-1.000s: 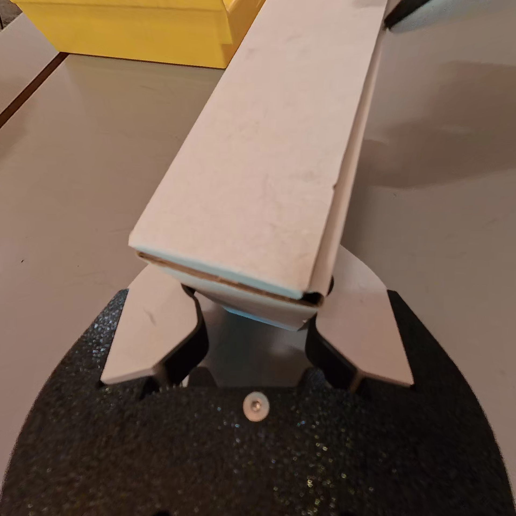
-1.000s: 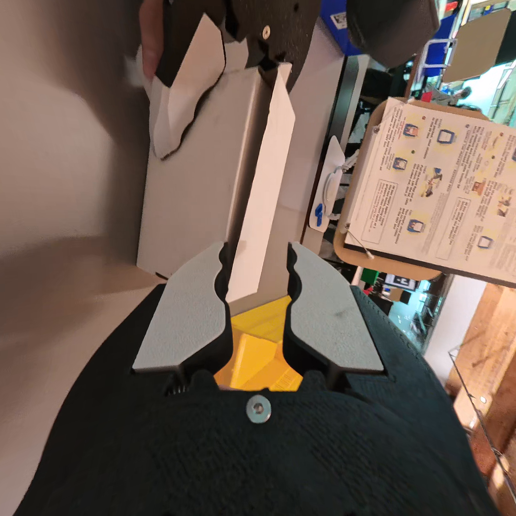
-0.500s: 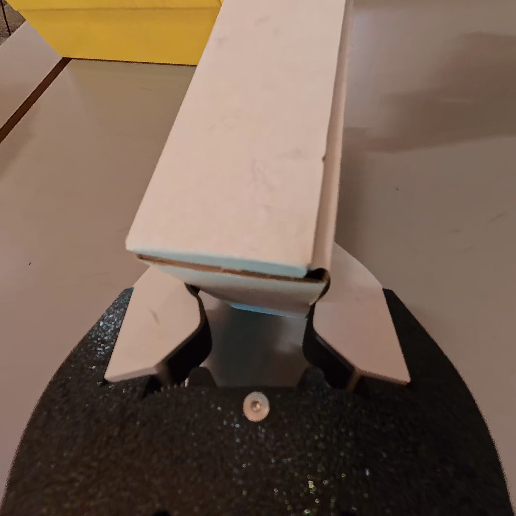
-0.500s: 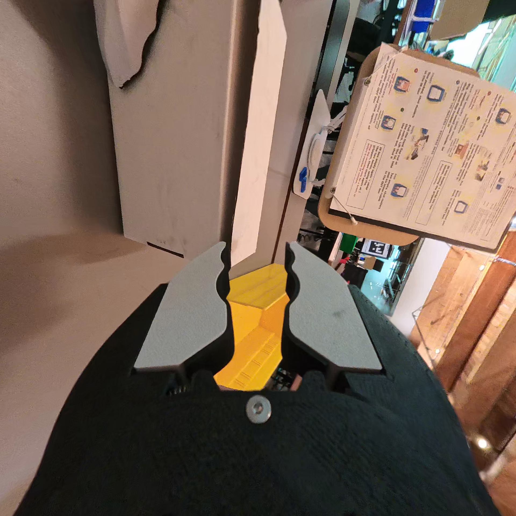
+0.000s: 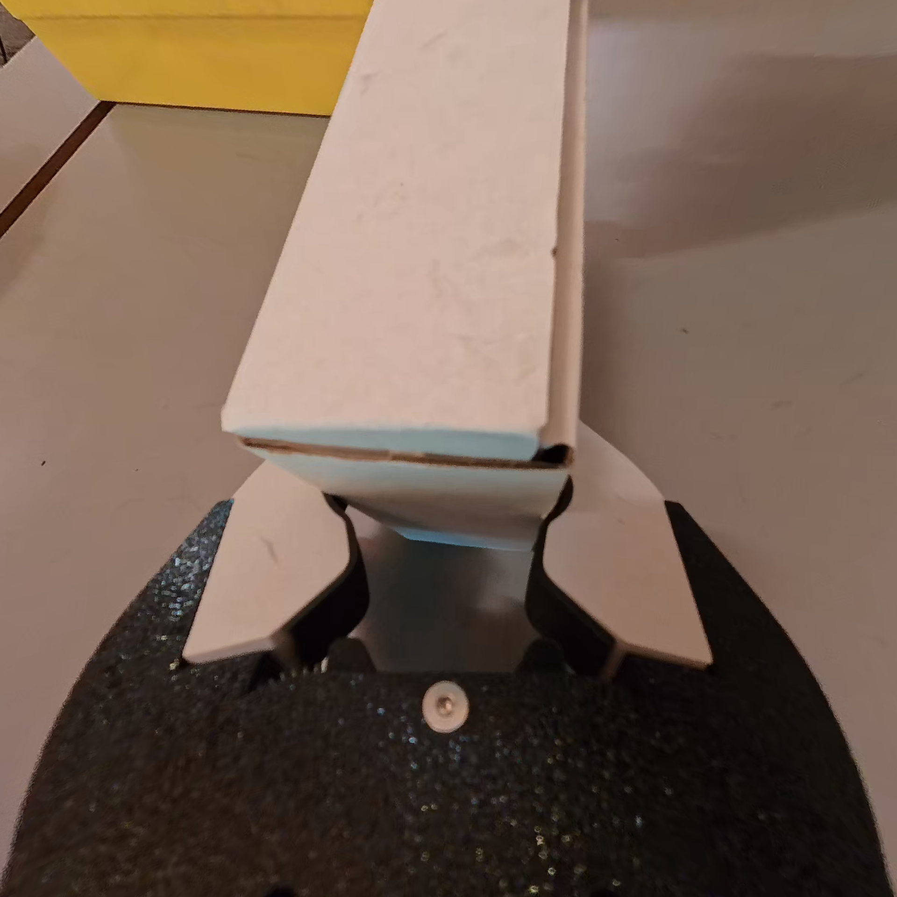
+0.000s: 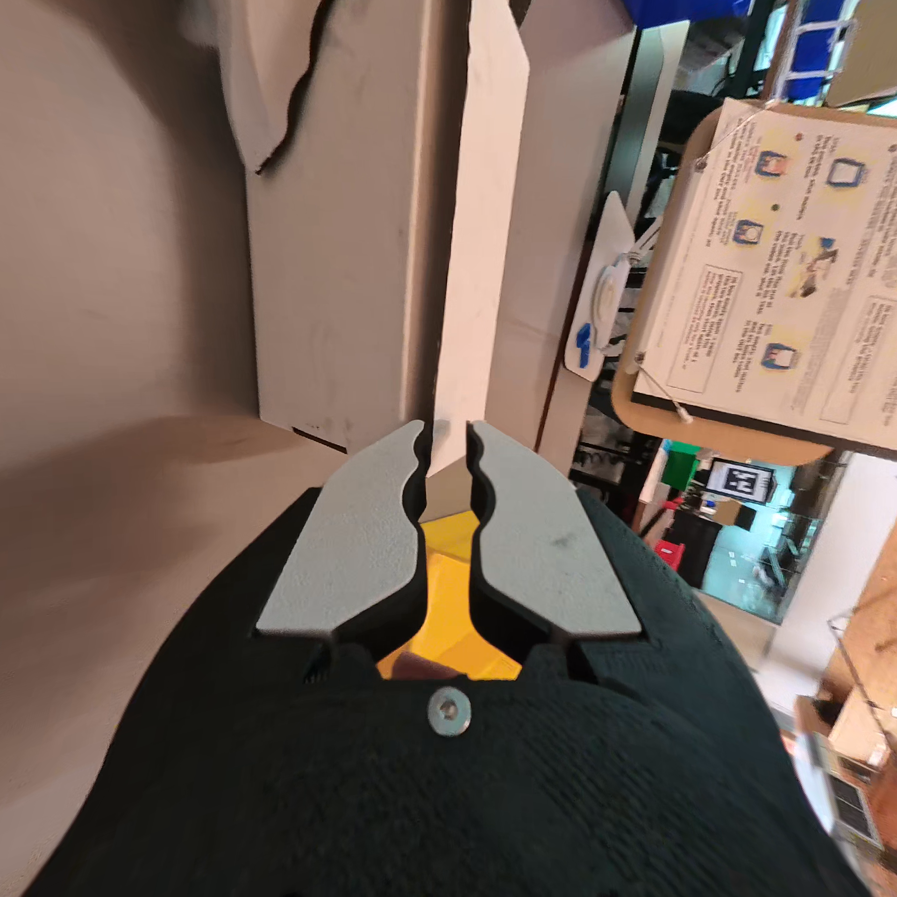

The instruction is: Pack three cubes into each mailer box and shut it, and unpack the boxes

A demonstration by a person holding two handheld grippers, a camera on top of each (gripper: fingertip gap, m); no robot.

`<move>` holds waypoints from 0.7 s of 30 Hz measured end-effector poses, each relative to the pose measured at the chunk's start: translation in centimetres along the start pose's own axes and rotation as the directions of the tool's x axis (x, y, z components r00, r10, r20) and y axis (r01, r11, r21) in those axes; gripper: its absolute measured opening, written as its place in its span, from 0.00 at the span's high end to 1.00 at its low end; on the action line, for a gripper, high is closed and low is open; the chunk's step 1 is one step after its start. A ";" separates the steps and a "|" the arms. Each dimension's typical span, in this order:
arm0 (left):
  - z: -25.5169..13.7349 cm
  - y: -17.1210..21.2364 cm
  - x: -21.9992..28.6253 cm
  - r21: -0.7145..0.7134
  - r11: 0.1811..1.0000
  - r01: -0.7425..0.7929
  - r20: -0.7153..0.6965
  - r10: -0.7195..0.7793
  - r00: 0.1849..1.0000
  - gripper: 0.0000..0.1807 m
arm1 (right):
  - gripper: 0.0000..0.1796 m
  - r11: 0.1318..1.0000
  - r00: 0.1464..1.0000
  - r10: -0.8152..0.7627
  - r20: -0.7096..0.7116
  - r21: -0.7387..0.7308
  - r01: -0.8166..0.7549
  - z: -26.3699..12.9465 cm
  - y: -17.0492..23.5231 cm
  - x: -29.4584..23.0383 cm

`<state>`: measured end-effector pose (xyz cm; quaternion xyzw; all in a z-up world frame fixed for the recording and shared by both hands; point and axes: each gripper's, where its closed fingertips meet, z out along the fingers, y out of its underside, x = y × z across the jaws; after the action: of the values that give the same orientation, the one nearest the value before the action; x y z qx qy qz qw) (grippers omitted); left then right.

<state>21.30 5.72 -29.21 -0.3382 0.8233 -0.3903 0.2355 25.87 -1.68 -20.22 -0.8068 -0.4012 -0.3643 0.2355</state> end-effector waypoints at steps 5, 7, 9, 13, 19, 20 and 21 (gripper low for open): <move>0.0 0.1 -0.2 -0.004 1.000 0.005 0.020 -0.005 1.000 0.56 | 0.98 0.997 0.998 0.036 -0.042 -0.069 -0.038 0.7 0.5 0.5; 0.0 0.1 -0.2 -0.004 1.000 0.002 0.021 -0.002 1.000 0.56 | 0.98 0.973 0.974 0.228 -0.005 -0.024 -0.228 0.6 0.4 0.6; 0.0 0.1 -0.2 -0.004 1.000 0.001 0.019 -0.001 1.000 0.56 | 0.97 0.936 0.936 0.351 0.029 0.024 -0.351 0.7 0.5 0.6; 0.0 0.1 -0.1 -0.002 1.000 0.001 0.006 -0.001 1.000 0.56 | 0.95 0.961 0.961 0.277 -0.017 0.022 -0.277 0.7 0.3 0.5; 0.0 0.0 0.3 0.000 1.000 -0.010 -0.019 0.010 1.000 0.56 | 0.84 0.990 0.990 -0.005 -0.138 0.138 0.024 0.3 -5.3 1.3; 0.0 0.0 0.3 0.000 1.000 -0.010 -0.019 0.010 1.000 0.56 | 0.85 0.988 0.984 -0.046 -0.174 0.135 0.070 0.5 -6.1 1.7; 0.0 0.0 0.3 0.000 1.000 -0.011 -0.019 0.011 1.000 0.56 | 0.86 0.985 0.977 -0.091 -0.191 0.126 0.116 0.9 -6.7 1.9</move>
<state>21.08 5.46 -29.28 -0.3298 0.8274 -0.3922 0.2299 21.50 3.63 -18.73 -0.7296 -0.4432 -0.4210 0.3067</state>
